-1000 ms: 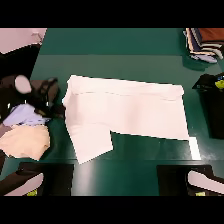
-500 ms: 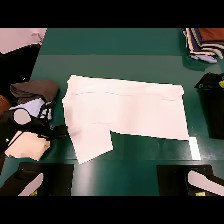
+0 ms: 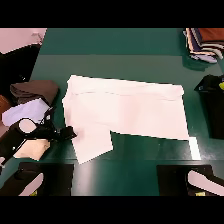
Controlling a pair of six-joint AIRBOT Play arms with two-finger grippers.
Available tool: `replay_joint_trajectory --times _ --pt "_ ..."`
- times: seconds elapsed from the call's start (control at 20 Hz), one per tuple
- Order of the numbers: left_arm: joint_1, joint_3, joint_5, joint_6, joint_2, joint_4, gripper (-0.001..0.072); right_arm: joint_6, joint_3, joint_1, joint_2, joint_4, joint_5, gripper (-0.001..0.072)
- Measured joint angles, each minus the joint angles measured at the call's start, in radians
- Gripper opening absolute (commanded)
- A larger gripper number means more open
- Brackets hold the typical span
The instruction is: Fold the shirts.
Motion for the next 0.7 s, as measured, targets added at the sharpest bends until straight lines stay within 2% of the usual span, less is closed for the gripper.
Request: replay_joint_trajectory --times 0.15,0.2,0.25,0.4,0.5,0.7 --pt "0.0 0.008 0.009 0.023 0.0 -0.026 0.0023 0.0 -0.143 -0.069 0.055 -0.005 0.002 0.0452" --pt "0.0 0.016 0.006 0.031 0.0 -0.031 0.0023 0.0 -0.209 -0.106 0.08 -0.014 0.0 0.0478" --pt "0.0 0.027 0.005 0.04 0.0 -0.035 0.0023 0.0 -0.287 -0.154 0.108 -0.026 -0.004 0.0577" --pt "0.0 0.056 -0.002 0.064 0.0 -0.042 0.0023 -0.001 -0.518 -0.31 0.182 -0.031 -0.01 0.0567" --pt "0.0 0.069 -0.009 0.073 0.0 -0.043 0.0023 -0.013 -0.661 -0.401 0.222 0.009 -0.033 0.0439" --pt "0.0 0.079 -0.019 0.081 0.0 -0.059 0.0024 -0.04 -0.833 -0.467 0.258 0.123 -0.109 0.0437"
